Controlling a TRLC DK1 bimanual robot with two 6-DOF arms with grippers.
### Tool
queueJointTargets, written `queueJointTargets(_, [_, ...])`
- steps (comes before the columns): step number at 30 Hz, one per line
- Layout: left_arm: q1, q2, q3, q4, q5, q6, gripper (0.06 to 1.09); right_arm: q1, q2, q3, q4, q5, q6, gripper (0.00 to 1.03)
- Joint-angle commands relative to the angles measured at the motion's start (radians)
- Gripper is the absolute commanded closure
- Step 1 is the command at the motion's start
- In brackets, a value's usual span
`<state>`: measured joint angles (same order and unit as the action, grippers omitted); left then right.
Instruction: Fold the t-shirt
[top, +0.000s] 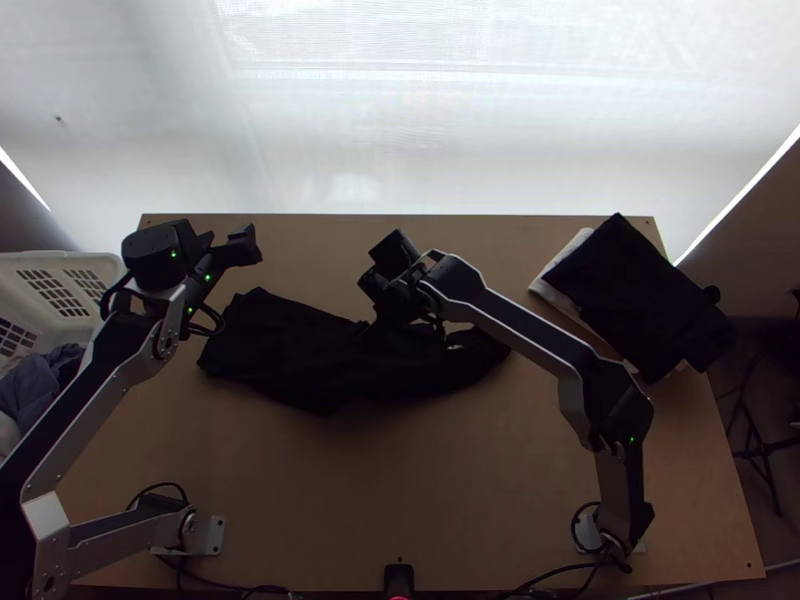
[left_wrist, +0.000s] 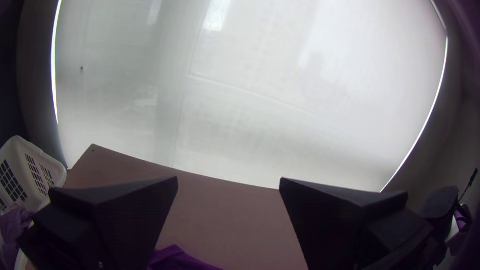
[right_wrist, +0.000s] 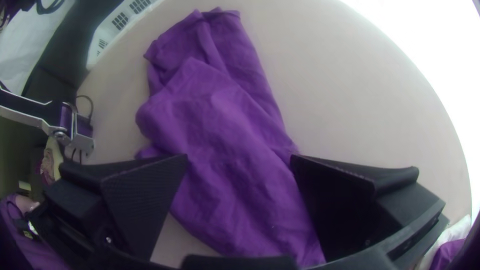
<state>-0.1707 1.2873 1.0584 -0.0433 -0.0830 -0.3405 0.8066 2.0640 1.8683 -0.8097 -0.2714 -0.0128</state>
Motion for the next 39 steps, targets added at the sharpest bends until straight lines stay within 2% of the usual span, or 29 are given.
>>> queueJointTargets(1, [-0.003,0.021,-0.006,-0.006,-0.006,-0.002,0.1,-0.043,0.051,-0.017,-0.019,-0.057,-0.105,0.1])
queueJointTargets(4, [0.002,0.024,-0.008,-0.003,-0.009,-0.002,0.1,-0.064,0.099,0.003,-0.019,-0.06,-0.153,0.1])
queueJointTargets(6, [0.004,0.027,-0.008,-0.001,-0.011,-0.002,0.1,-0.078,0.125,0.025,-0.016,-0.063,-0.17,0.16])
queueJointTargets(10, [0.005,0.035,-0.006,0.003,-0.011,-0.002,0.1,-0.095,0.185,0.084,-0.016,-0.068,-0.176,0.16])
queueJointTargets(12, [0.005,0.038,-0.003,0.005,-0.011,-0.002,0.1,-0.095,0.209,0.12,-0.016,-0.068,-0.179,0.22])
queueJointTargets(15, [0.007,0.04,-0.006,0.006,-0.011,-0.002,0.1,-0.092,0.225,0.161,-0.016,-0.068,-0.174,0.22])
queueJointTargets(18, [0.007,0.04,-0.014,0.006,-0.011,-0.002,0.1,-0.084,0.231,0.189,-0.019,-0.069,-0.164,0.3])
queueJointTargets(29, [0.033,0.055,-0.006,0.033,-0.009,0.005,0.1,-0.069,0.214,0.193,-0.155,-0.071,-0.154,0.34])
queueJointTargets(39, [0.033,0.067,-0.008,0.037,-0.009,0.005,0.1,-0.037,0.228,0.161,-0.157,-0.074,-0.136,0.34])
